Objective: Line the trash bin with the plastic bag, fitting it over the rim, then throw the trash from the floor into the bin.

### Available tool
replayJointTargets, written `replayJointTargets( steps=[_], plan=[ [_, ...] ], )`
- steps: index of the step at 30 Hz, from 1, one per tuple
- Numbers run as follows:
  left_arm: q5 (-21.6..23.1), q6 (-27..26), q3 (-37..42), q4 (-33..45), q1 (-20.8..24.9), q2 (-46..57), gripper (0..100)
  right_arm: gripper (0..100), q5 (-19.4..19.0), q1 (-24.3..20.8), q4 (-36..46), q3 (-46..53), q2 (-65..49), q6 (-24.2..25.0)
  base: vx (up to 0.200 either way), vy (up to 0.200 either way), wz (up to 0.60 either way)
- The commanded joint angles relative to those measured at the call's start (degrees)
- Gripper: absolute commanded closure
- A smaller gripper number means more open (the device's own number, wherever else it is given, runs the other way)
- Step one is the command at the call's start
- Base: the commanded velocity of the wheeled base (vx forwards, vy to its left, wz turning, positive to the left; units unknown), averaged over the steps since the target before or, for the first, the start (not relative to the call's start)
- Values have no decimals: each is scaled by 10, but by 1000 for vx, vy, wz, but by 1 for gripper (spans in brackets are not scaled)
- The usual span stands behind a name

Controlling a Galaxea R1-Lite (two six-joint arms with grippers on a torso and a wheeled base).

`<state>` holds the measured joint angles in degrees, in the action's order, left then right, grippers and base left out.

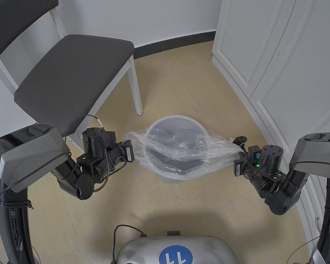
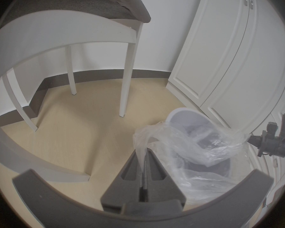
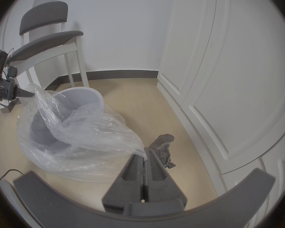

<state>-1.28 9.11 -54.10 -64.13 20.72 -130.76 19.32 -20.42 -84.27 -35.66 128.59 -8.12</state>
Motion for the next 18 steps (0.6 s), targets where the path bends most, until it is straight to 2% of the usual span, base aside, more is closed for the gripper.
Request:
replayJointTargets(
  steps=[1, 14, 18],
  plan=[
    [0, -1, -14, 2, -14, -16, 100, 100, 0, 6, 0, 6, -2, -4, 0, 0, 0],
    [0, -7, -25, 3, -30, -13, 100, 100, -2, 26, 2, 23, -11, -36, 0, 0, 0],
    [0, -7, -20, 28, -31, -1, 100, 100, -4, 26, 3, 33, -15, -37, 0, 0, 0]
  ],
)
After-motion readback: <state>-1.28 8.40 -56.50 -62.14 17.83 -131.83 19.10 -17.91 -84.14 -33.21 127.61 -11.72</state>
